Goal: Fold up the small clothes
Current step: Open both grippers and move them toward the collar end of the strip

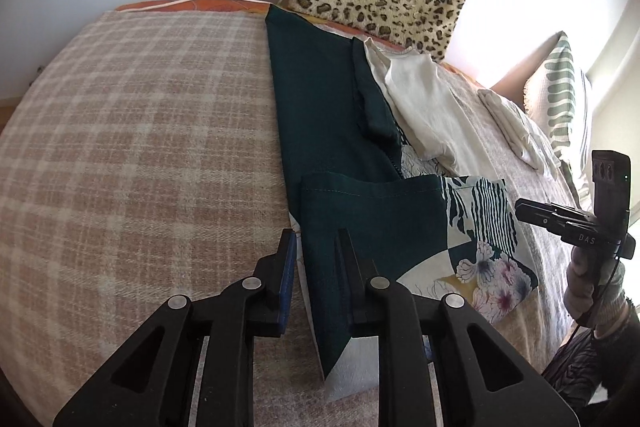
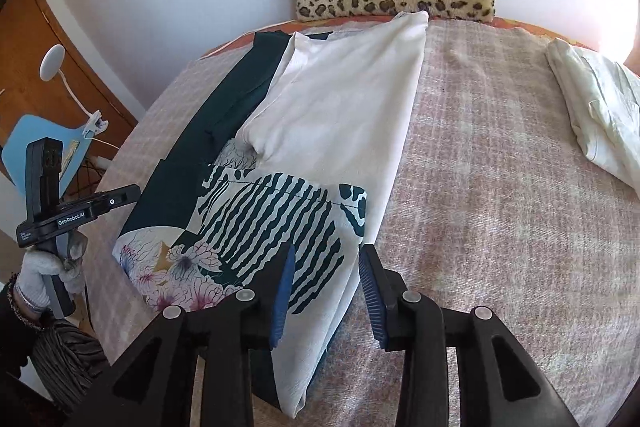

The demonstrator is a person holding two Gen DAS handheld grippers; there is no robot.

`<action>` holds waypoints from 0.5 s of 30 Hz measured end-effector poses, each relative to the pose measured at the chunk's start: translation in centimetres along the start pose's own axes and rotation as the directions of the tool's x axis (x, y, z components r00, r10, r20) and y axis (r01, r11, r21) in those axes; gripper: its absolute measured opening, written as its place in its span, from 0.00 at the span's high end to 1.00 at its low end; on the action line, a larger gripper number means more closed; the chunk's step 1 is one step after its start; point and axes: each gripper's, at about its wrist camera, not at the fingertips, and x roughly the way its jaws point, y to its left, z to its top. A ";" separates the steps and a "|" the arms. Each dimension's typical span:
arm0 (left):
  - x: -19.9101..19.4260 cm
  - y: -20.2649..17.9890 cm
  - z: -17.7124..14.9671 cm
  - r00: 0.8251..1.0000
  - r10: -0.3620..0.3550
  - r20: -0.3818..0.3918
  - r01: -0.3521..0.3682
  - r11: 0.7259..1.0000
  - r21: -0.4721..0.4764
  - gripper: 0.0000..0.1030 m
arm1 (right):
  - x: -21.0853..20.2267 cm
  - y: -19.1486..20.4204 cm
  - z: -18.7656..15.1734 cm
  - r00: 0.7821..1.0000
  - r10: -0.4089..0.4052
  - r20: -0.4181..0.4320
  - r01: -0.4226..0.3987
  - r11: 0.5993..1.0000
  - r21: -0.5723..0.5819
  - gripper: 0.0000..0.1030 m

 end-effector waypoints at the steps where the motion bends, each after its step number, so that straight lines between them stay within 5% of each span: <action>1: 0.1 -0.3 0.1 1.000 0.004 0.003 -0.004 1.000 0.007 0.69 | 0.0 0.0 0.1 1.000 0.009 0.006 -0.009 1.000 0.001 0.65; 11: 2.5 -1.7 0.6 0.993 0.118 -0.024 -0.115 0.988 0.105 0.69 | 2.4 1.1 1.3 0.993 -0.116 -0.007 0.115 0.989 -0.090 0.64; 15: 2.5 -1.3 0.8 0.987 0.162 -0.009 -0.160 0.980 0.116 0.69 | 2.7 1.4 1.1 0.979 -0.205 -0.014 0.201 0.969 -0.141 0.70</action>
